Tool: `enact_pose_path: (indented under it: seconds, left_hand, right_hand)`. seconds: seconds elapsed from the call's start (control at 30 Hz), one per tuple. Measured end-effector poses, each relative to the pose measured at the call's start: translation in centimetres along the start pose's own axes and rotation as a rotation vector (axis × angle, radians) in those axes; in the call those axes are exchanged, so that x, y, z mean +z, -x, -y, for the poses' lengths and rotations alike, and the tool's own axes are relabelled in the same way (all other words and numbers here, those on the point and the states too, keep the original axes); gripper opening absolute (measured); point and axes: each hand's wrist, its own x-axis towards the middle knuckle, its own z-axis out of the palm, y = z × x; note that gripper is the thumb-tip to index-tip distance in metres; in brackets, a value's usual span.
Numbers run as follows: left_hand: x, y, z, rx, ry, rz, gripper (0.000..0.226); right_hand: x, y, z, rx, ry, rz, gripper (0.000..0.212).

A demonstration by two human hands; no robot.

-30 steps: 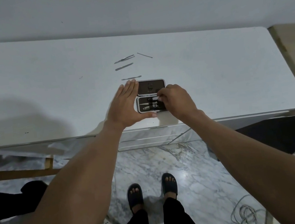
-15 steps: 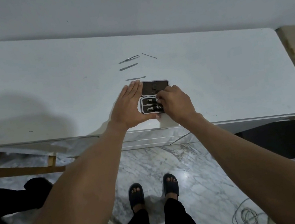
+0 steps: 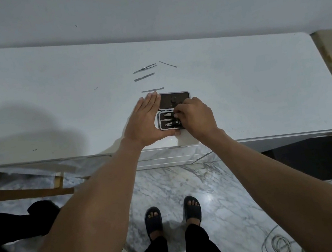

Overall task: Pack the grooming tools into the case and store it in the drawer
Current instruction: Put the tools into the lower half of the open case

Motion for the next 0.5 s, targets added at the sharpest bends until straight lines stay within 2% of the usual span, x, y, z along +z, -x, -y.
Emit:
enact_pose_path:
  seconds: [0.3,0.5]
  left_hand:
    - [0.0,0.0,-0.1,-0.001,0.020,-0.004,0.139]
    - [0.1,0.0,0.0,-0.005,0.014,-0.008,0.136]
  right_hand:
    - [-0.9,-0.8,0.0,0.013,-0.015,0.091,0.017]
    - [-1.7,-3.1,-0.3,0.073,-0.078,0.043,0.017]
